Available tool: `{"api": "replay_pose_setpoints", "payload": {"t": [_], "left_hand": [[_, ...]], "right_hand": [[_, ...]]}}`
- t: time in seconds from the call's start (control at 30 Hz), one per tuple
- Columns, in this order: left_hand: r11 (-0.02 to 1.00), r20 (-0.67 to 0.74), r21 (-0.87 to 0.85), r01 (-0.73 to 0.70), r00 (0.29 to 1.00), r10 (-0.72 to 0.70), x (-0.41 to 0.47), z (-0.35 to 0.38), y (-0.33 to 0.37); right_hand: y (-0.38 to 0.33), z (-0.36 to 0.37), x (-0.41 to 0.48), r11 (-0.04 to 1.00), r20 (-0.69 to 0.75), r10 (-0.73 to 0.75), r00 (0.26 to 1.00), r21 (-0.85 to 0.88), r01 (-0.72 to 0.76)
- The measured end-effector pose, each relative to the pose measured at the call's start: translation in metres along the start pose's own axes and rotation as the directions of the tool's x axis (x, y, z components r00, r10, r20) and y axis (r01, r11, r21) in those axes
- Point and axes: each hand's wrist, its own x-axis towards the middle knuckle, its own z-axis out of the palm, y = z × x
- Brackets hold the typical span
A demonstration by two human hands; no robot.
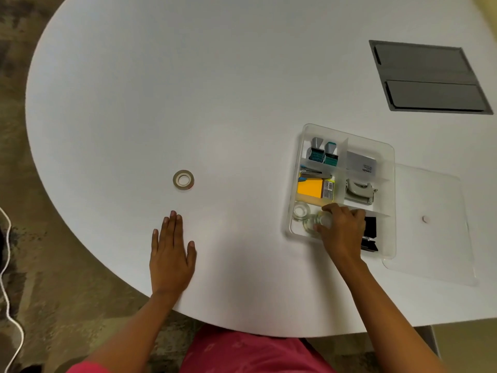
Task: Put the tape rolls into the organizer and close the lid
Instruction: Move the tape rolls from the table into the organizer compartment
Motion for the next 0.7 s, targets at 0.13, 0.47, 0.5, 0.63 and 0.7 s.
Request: {"api": "replay_pose_setpoints", "payload": {"t": [0.13,0.47,0.5,0.63,0.7], "left_hand": [[1.0,0.002,0.004,0.001,1.0,-0.001,0.0,0.0,0.0],[1.0,-0.001,0.001,0.004,1.0,-0.004,0.0,-0.001,0.0],[1.0,-0.003,-0.001,0.005,1.0,-0.005,0.0,-0.001,0.001],[1.0,-0.008,-0.006,0.004,1.0,-0.004,-0.001,-0.001,0.001],[1.0,-0.006,-0.001,0.004,1.0,-0.004,-0.001,-0.001,0.001]], "right_hand": [[0.001,0.003,0.005,0.983,0.09,0.009,0.996,-0.184,0.008],[-0.024,-0.003,0.0,0.993,-0.054,-0.081,0.995,-0.089,0.076],[-0.035,-0.003,-0.002,0.988,-0.108,-0.142,0.984,-0.07,0.135],[-0.092,0.006,-0.013,0.906,-0.197,-0.401,0.894,0.056,0.419],[-0.125,0.014,-0.02,0.834,-0.15,-0.527,0.837,0.098,0.543]]}}
